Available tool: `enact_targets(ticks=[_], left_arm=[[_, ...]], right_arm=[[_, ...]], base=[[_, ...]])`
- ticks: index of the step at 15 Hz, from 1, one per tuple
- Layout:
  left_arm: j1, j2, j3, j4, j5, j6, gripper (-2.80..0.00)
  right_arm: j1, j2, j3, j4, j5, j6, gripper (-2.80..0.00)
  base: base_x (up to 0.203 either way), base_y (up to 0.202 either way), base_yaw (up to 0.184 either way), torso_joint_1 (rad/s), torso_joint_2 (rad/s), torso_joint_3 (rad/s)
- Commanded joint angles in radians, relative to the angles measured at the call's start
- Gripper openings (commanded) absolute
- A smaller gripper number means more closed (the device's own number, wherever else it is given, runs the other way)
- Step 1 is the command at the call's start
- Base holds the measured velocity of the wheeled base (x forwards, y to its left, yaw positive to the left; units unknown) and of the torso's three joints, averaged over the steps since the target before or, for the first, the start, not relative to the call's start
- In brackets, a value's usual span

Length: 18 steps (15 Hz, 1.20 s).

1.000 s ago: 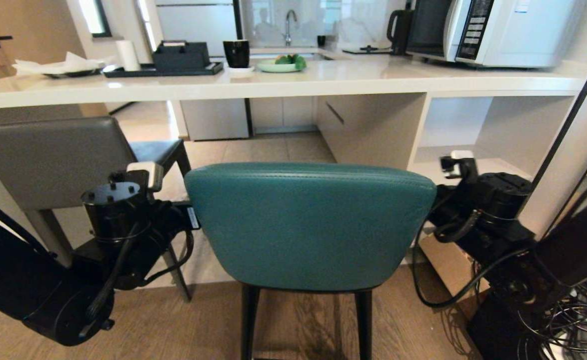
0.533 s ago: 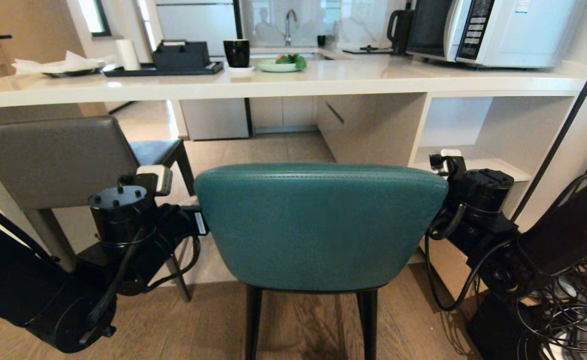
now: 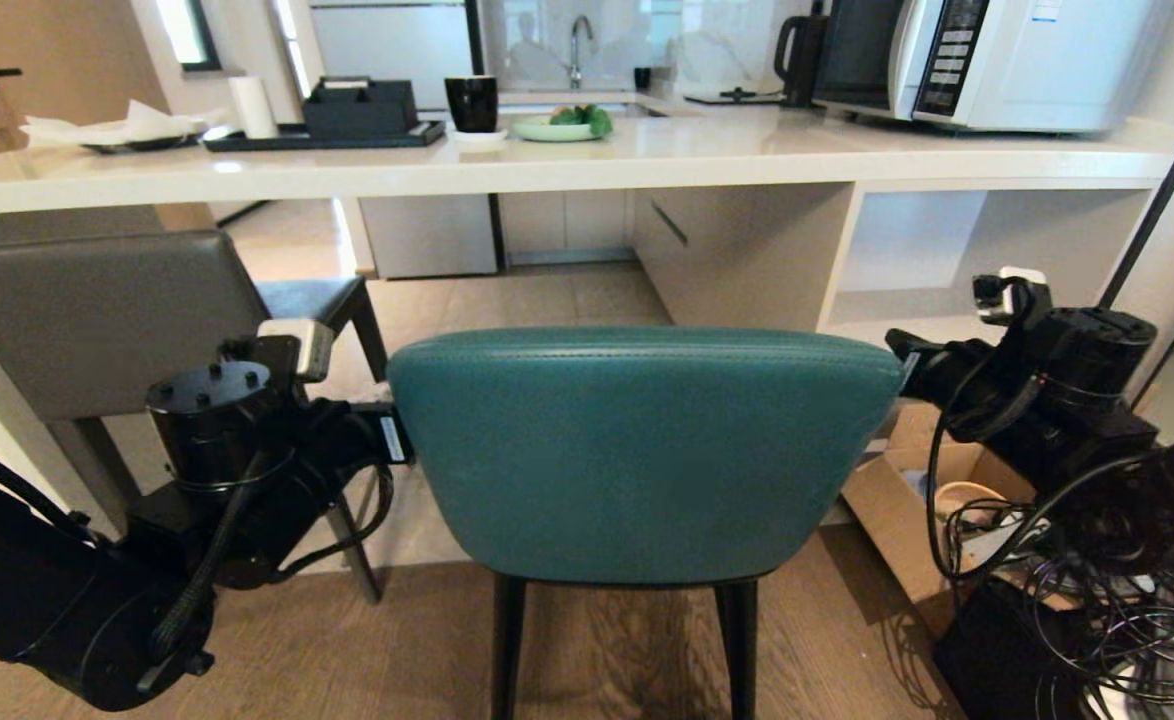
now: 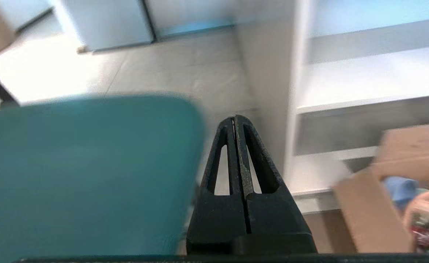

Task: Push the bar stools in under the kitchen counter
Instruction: Push the blue chair back under the dining table

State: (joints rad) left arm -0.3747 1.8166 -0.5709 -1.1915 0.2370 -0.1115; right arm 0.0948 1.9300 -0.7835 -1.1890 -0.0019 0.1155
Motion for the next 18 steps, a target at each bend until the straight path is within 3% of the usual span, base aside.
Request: enact_targets(ticks=[1, 4, 8, 18], left_arm=[[0.001, -0.015, 0.000, -0.010, 0.005, -0.004, -2.80], [0.002, -0.017, 0.004, -0.010, 0.005, -0.005, -2.80], [-0.003, -0.022, 0.022, -0.011, 0.004, -0.005, -2.80], [-0.032, -0.030, 0.019, -0.011, -0.001, -0.004, -2.80]], right_arm=[[-0.027, -0.074, 0.027, -0.001, 0.009, 0.010, -2.80], [0.011, -0.199, 0.183, 0.001, 0.075, 0.013, -2.80], [0.158, -0.284, 0.341, -0.003, 0.107, 0.011, -2.80], [0.228, -0.114, 0.205, -0.007, 0.092, 0.007, -2.80]], base=[[0.000, 0.000, 0.000, 0.000, 0.00, 0.000], [0.000, 0.000, 0.000, 0.000, 0.00, 0.000], [0.000, 0.000, 0.000, 0.000, 0.00, 0.000], [0.000, 0.000, 0.000, 0.000, 0.00, 0.000]])
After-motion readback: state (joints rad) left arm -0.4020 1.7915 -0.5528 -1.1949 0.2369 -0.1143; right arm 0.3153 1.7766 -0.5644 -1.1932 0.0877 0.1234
